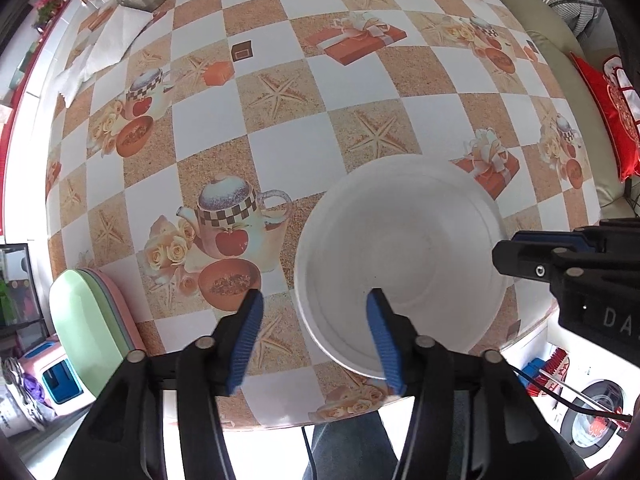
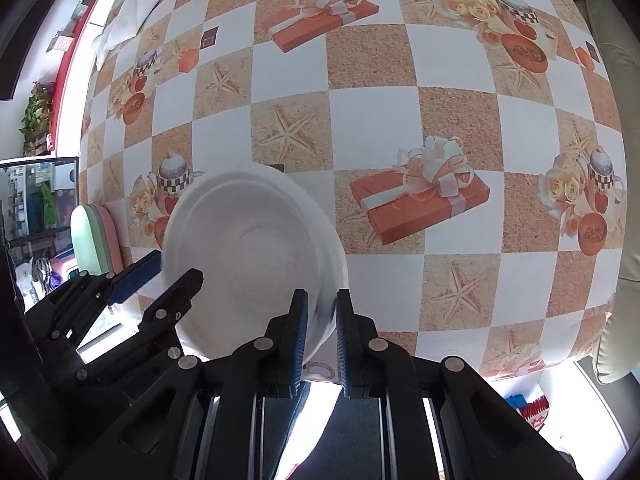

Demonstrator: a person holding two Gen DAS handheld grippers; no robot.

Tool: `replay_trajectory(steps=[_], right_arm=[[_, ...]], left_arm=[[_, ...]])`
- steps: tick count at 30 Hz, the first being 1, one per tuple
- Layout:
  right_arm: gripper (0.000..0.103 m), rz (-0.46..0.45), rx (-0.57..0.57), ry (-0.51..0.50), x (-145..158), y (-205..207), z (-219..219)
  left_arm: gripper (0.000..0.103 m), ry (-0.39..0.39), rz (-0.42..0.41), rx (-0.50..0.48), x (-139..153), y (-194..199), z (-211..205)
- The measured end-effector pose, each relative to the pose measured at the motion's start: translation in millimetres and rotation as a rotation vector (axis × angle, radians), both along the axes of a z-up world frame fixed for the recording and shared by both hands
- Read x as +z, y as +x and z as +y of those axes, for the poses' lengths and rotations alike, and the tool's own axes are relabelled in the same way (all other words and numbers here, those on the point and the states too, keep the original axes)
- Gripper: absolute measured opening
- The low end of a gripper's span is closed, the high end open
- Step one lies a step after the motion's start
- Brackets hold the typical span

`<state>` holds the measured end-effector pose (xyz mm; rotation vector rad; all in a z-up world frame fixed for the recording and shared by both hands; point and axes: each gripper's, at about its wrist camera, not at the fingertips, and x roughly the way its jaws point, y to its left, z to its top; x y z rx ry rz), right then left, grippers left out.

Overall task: Organize plates and bowls
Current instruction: 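Lower the white plate onto the white stack and open both tools, then position both tools around the rim of the white plate stack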

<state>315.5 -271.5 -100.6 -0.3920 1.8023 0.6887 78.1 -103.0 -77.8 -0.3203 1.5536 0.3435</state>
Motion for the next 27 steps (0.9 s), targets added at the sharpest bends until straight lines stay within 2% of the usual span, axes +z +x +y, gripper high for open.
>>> replay_trajectory(steps=[1,2,3,4,5,11,13,15,18,23,27], right_arm=[[0.017,-0.004,0.001,-0.002,0.5,0.7,-0.3],[0.033,-0.007,0.001,-0.003,1.3,2.4,-0.4],[0.063,-0.012,-0.001,-0.003,2.5,4.0,-0.8],[0.077,-0.027,-0.001,0.001,4.6,6.0,-0.8],[0.085,-0.048,0.002,0.008,7.8,7.7,-1.1],[0.085,-0.091,0.017,-0.012,14.6,19.4,0.9],[0.101,-0.121,0.031,-0.022,18.5,18.9,0.8],[0.103,-0.163,0.056,-0.014,24.4,16.9,1.1],[0.103,-0.199,0.097,-0.014,30.9,12.0,1.0],[0.103,-0.16,0.084,-0.05,28.5,14.6,-0.1],[0.103,-0.149,0.106,-0.083,28.1,21.8,5.8]], left_arm=[[0.07,0.003,-0.005,-0.001,1.6,-1.0,-0.1],[0.072,0.005,-0.006,-0.001,2.4,-2.0,1.9],[0.076,0.007,-0.008,0.001,3.5,-3.0,3.1],[0.079,0.009,-0.012,0.005,5.0,-4.2,3.9],[0.079,0.009,-0.017,0.011,6.9,-5.3,4.9],[0.081,-0.033,-0.037,0.056,17.6,-12.5,14.1],[0.082,-0.073,-0.036,0.051,21.6,-15.1,15.4],[0.082,-0.098,-0.039,0.053,27.3,-16.5,18.8],[0.082,-0.088,-0.056,0.038,39.2,-17.8,12.0],[0.082,-0.047,-0.097,0.004,58.9,-22.3,-1.0],[0.083,-0.009,-0.094,0.035,62.1,-28.7,-5.2]])
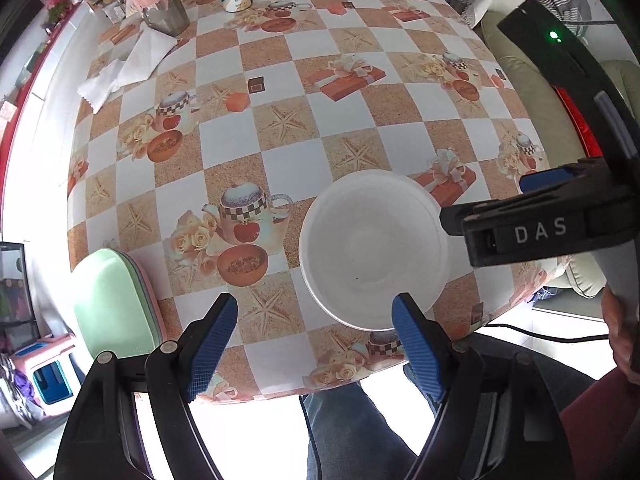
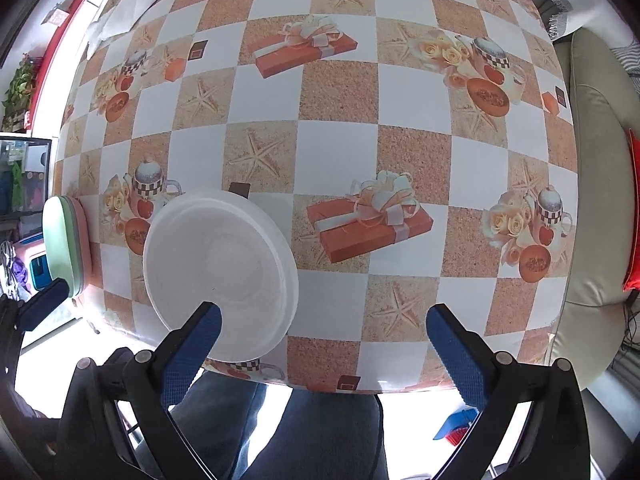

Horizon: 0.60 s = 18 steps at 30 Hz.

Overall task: Organize plates and bowls
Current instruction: 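Position both tools around the rim of the white plate stack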

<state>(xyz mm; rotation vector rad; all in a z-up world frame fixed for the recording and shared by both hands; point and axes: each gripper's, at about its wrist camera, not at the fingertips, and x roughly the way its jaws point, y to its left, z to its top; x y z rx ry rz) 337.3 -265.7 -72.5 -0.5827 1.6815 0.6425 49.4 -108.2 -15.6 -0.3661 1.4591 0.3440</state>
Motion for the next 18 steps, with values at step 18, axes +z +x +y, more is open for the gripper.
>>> replay_trajectory(steps=[18], right_arm=[[0.103,0.032,0.119,-0.045,-18.4,-8.7,19.2]], left_arm=[[0.082,-0.001,0.034,0.154,-10.8,-18.3,11.6]])
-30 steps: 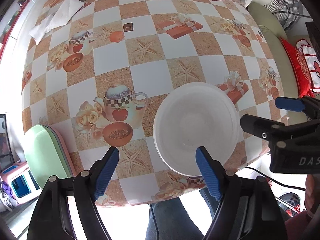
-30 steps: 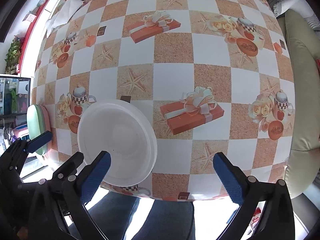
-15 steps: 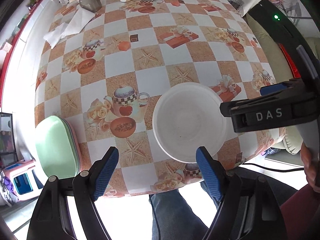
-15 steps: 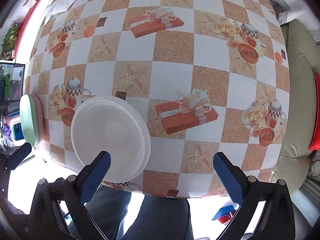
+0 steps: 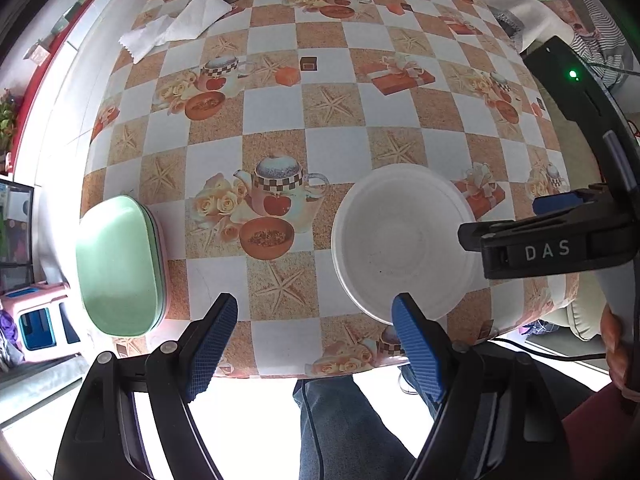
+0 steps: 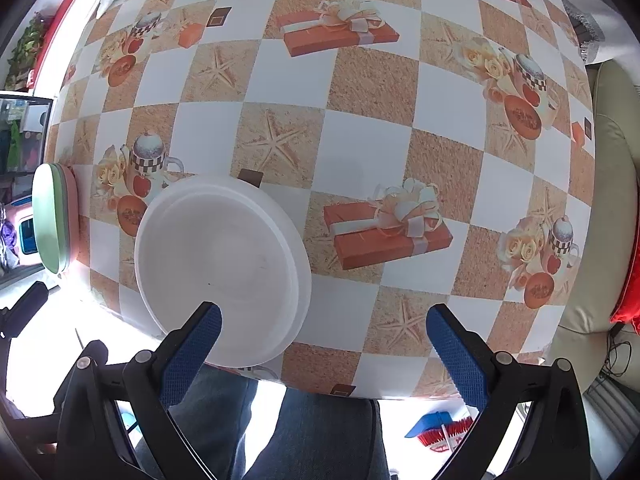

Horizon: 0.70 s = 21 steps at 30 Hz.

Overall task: Organize plates and bowls
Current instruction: 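Position both tools around the rim of the white plate stack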

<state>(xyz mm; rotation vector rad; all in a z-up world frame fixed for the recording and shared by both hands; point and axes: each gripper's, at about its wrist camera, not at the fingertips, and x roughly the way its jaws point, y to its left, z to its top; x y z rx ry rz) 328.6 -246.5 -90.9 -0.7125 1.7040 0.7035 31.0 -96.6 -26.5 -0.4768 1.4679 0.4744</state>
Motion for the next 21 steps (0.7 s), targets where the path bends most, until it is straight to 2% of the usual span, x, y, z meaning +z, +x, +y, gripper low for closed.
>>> replay_trajectory(steps=[9,14,21], right_arm=[[0.103,0.011,-0.001,0.01,-2.6,-0.3,-1.1],[0.103,0.02,-0.054,0.028,-1.4,6.7,-12.8],[0.103,0.021,-0.146,0.05,-0.7,15.7,-32.6]], left_arm=[[0.082,-0.003,0.019,-0.011,-5.5,8.6,1.7],[0.082,-0.006,0.027,-0.027,-11.7,14.6,4.0],[0.082,-0.015,0.032,0.011,-25.5,17.9,17.5]])
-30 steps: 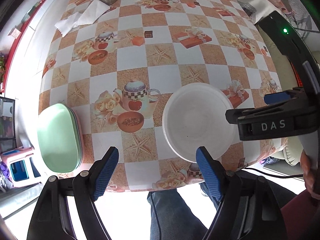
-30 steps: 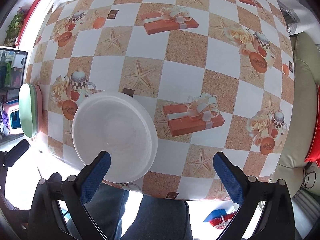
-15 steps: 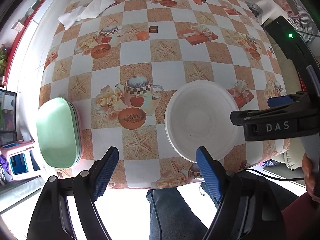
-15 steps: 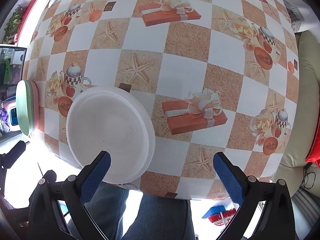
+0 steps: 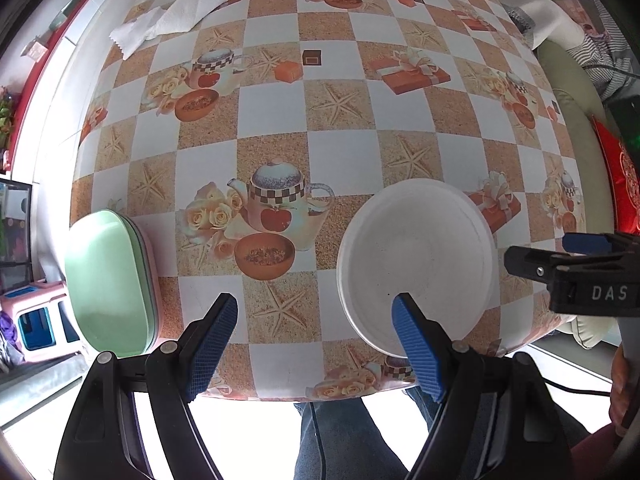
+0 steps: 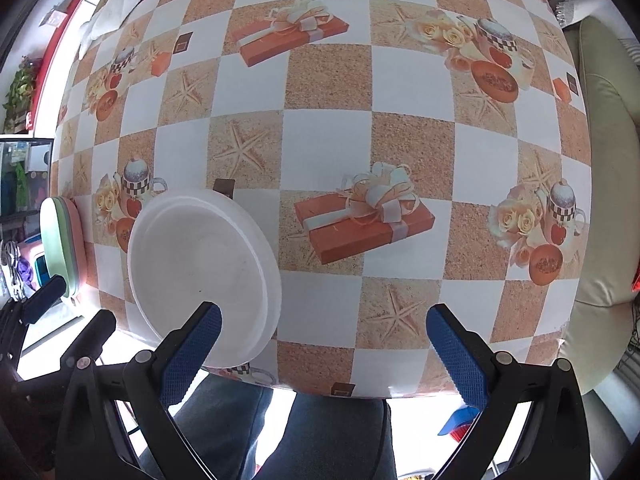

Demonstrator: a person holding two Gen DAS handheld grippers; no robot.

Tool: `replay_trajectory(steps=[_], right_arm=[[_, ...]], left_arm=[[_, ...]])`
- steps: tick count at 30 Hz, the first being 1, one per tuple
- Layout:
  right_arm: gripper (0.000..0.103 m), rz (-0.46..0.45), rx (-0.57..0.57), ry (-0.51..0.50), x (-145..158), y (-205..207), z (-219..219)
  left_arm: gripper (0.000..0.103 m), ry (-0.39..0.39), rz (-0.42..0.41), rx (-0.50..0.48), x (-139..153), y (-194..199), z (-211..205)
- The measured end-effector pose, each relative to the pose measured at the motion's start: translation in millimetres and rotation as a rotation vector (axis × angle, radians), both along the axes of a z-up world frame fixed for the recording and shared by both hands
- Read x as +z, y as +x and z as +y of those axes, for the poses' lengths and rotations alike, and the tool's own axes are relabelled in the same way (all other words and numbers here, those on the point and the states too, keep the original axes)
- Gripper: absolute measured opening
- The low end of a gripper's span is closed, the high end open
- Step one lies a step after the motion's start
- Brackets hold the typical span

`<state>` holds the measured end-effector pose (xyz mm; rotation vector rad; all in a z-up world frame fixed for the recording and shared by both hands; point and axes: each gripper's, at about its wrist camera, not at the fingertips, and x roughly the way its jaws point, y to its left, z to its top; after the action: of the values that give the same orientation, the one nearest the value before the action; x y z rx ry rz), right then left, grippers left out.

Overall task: Organize plates and bowls
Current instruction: 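Position both tools around the rim of the white plate stack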

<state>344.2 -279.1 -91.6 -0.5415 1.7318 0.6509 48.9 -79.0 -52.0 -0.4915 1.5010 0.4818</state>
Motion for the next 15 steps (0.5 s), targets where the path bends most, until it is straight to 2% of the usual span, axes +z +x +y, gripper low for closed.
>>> replay_trajectory(steps=[7,15], right_arm=[[0.103,0.005,-0.058,-0.019,-13.2,4.7,-13.5],[0.103,0.031,-0.058,-0.008,-26.2,-5.7,-4.2]], left_arm=[[0.082,0.003,0.034,-0.048,-20.1,13.4,-0.1],[0.082,-0.02,0.062,-0.066,-45.7,17.8,-1.5]])
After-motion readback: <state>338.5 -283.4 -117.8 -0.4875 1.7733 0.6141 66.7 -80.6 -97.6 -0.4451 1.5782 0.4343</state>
